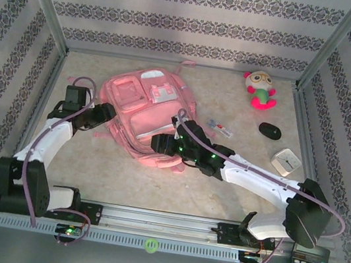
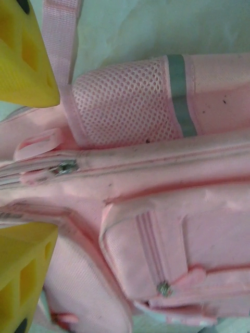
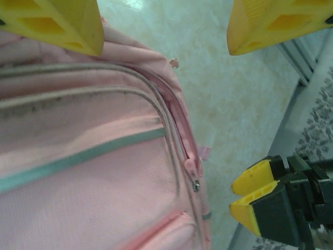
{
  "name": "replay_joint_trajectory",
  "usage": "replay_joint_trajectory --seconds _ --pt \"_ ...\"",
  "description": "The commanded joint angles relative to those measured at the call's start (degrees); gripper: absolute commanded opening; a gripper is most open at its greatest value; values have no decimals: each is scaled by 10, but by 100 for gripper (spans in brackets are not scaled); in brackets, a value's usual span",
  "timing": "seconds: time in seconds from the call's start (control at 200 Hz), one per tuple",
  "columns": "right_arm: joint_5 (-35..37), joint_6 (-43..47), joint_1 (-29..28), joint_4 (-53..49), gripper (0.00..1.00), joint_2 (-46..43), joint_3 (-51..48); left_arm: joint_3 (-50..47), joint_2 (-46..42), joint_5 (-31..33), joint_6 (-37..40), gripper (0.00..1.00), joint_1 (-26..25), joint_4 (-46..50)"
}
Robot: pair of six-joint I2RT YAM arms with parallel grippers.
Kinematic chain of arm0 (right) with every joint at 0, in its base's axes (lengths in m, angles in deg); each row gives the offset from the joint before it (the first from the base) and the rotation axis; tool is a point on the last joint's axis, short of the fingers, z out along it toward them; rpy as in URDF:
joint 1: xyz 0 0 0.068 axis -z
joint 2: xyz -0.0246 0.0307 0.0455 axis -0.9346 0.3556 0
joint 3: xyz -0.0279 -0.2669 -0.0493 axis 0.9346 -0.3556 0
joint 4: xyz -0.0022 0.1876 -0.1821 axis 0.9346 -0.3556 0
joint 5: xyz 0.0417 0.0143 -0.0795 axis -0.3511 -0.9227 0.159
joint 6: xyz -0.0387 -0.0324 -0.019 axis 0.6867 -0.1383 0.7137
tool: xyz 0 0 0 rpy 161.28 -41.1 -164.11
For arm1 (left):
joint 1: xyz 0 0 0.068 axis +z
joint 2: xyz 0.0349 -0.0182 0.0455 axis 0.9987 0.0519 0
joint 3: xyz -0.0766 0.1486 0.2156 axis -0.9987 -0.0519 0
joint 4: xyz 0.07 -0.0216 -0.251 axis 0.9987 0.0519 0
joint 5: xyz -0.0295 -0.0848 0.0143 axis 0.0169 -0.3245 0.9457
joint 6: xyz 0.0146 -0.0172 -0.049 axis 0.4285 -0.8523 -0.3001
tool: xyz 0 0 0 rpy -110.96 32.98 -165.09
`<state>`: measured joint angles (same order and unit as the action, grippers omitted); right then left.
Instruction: Pack the student bag
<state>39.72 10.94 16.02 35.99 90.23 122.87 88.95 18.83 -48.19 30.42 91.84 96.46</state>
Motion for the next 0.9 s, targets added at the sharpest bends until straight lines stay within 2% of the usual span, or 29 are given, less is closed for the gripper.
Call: replay_joint_trajectory --seconds 0.0,0.175,0.3,0.43,0.625,0.714,0.784,0.894 --pt "-4 -100 1 -1 64 8 -27 6 44 -17 -51 56 -7 -79" --pt "-17 -91 40 14 59 31 -56 -13 105 -35 -93 45 -9 -143" --pt "-40 -76 69 34 56 58 -64 -51 116 -45 -136 26 -10 -211" --pt "-59 -55 99 56 54 86 -67 -77 116 -43 -162 0 -12 -237" --pt "-91 1 170 132 50 135 -72 -160 35 -62 -248 0 -43 -271" --pt "-132 32 198 155 55 150 -55 -207 -13 -68 -294 0 -58 -294" --pt "-141 57 202 138 61 134 -41 -234 -48 -72 -323 0 -61 -300" --pt "-125 76 191 98 62 67 -41 -269 -94 -72 -364 0 -72 -324"
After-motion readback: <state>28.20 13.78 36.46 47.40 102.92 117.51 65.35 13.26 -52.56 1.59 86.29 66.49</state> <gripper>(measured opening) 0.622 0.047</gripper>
